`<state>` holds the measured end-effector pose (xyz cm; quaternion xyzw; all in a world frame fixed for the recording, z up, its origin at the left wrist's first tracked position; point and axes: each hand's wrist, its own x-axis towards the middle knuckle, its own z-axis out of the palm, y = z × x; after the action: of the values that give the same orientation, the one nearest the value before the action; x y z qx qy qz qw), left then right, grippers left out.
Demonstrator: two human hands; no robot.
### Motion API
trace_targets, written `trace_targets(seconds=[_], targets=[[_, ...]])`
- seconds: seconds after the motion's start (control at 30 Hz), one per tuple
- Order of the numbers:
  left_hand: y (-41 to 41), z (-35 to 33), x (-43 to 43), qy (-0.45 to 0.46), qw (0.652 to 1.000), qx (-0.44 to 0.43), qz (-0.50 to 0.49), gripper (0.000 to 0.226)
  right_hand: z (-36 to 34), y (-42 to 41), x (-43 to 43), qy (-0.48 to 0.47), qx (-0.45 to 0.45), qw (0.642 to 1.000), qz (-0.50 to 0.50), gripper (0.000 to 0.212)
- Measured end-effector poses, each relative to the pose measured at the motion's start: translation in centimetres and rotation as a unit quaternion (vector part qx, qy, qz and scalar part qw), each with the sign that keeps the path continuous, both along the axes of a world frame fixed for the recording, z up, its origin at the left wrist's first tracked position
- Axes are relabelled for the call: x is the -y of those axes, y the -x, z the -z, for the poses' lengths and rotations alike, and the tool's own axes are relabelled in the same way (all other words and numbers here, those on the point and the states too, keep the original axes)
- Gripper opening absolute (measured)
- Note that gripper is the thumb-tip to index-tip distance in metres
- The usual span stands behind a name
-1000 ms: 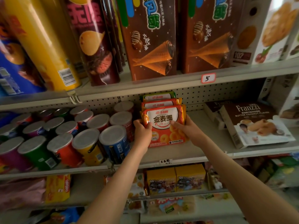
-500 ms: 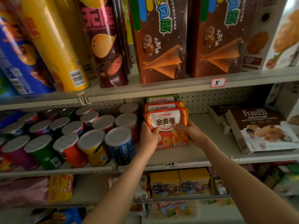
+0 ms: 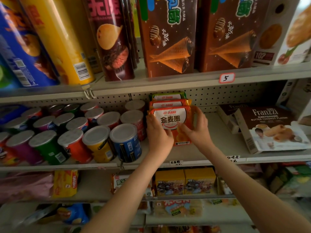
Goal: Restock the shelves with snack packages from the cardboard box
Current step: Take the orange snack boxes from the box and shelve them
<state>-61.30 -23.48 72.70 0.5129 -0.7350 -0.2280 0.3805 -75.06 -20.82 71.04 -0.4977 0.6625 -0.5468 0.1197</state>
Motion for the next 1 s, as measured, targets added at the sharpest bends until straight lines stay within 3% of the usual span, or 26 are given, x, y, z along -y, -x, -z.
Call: trace_targets(seconds=[0.1,0.23,0.43,0.5,0.6,0.73,1.0], targets=[[-0.5,-1.0,-1.4,0.073,0.997,0.002,0.036,0.069,-1.1,-1.9,-1.5,0.093,-0.121,0.987,0.050,0.067],[-2.7,-2.2,-3.2,0.104,0.994,-0.018,0.021,0.049,-1.8,-5.2,-3.0,0.131,-0.116,0.982,0.068,0.054],[-8.8,-0.2,-5.0,0.064,0.994,-0.085,0.013,0.032,-1.8,-12.7,-4.5,0.142,-0.161,0.967,-0.136,0.029],[-11.4,1.5,-5.9,0.049,0.989,-0.132,-0.043,0.035,-0.6,-15.5,-4.5,0.125,-0.163,0.959,-0.198,0.026],[-16.3,4.2,-7.4,0.048,0.983,-0.117,-0.132,0.038,2.2,-20.3,-4.4,0.100,-0.147,0.941,-0.289,0.027],[-24.4,8.9,-10.3,-0.003,0.966,-0.092,-0.243,0.024,6.1,-28.2,-5.0,0.045,-0.156,0.898,-0.408,0.029],[-39.5,16.9,-13.4,-0.132,0.903,-0.095,-0.397,0.030,13.9,-44.6,-3.8,-0.078,-0.173,0.796,-0.576,0.039]])
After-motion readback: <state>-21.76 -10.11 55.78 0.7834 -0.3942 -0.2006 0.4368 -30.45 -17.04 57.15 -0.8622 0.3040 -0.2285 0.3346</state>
